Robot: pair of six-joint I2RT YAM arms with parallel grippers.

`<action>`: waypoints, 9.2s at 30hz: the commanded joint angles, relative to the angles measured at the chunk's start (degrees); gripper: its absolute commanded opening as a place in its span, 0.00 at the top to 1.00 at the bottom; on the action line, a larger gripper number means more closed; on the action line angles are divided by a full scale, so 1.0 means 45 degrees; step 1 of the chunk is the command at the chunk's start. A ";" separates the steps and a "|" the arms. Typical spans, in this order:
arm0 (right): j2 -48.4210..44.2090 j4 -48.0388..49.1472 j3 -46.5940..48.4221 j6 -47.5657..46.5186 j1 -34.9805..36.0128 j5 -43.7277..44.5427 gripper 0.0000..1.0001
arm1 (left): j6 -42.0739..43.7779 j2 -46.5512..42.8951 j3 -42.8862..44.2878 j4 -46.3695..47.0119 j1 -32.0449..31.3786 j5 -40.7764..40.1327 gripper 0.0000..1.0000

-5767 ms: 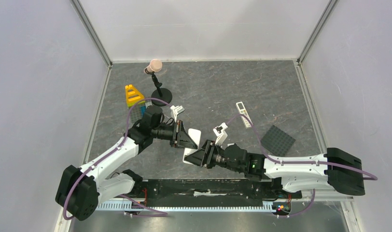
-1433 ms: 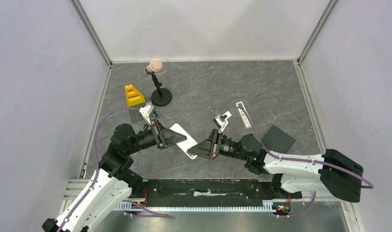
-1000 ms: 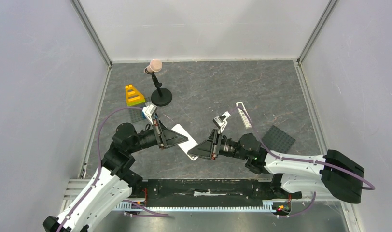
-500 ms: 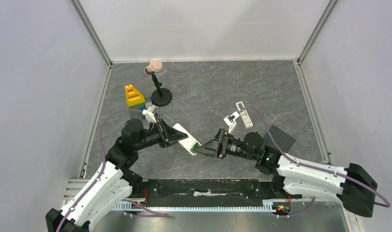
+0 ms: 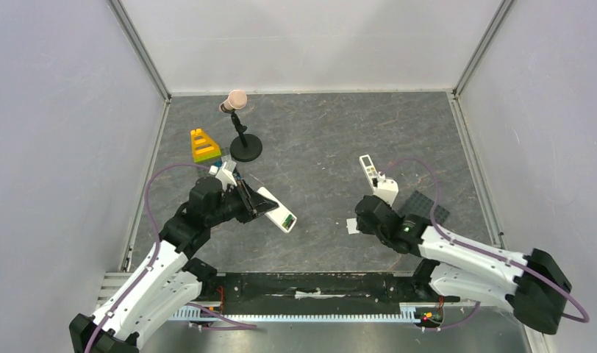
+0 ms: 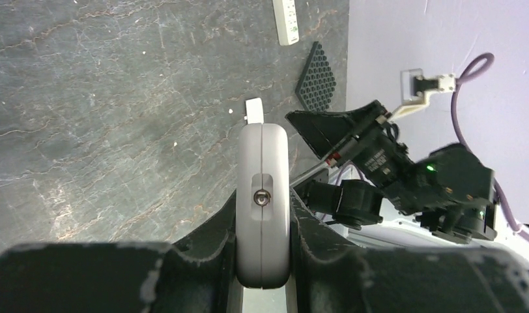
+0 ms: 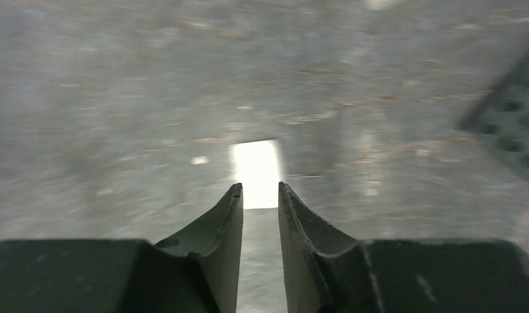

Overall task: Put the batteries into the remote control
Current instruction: Pick up the battery cover at the center of the board, then load the battery cover into the remote control.

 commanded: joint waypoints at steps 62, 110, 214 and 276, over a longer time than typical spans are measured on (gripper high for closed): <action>0.5090 -0.1816 0.3692 -1.8508 -0.1132 -0.8050 0.24 | 0.3206 0.2466 0.1800 -0.0228 0.1934 0.1275 0.98; 0.4865 0.0975 0.2745 -1.8179 -0.2004 -0.8323 0.64 | 0.2999 0.2477 0.0100 0.1860 0.3261 0.3470 0.98; 0.6192 0.0226 0.8889 -0.9266 0.4337 -0.3262 0.87 | 0.3099 -0.1033 -0.1820 0.6822 -0.0411 0.1936 0.98; 0.5804 0.0382 0.8179 -0.9088 0.4038 -0.2638 0.88 | 0.2758 -0.1313 -0.1269 0.4294 -0.0433 -0.1255 0.98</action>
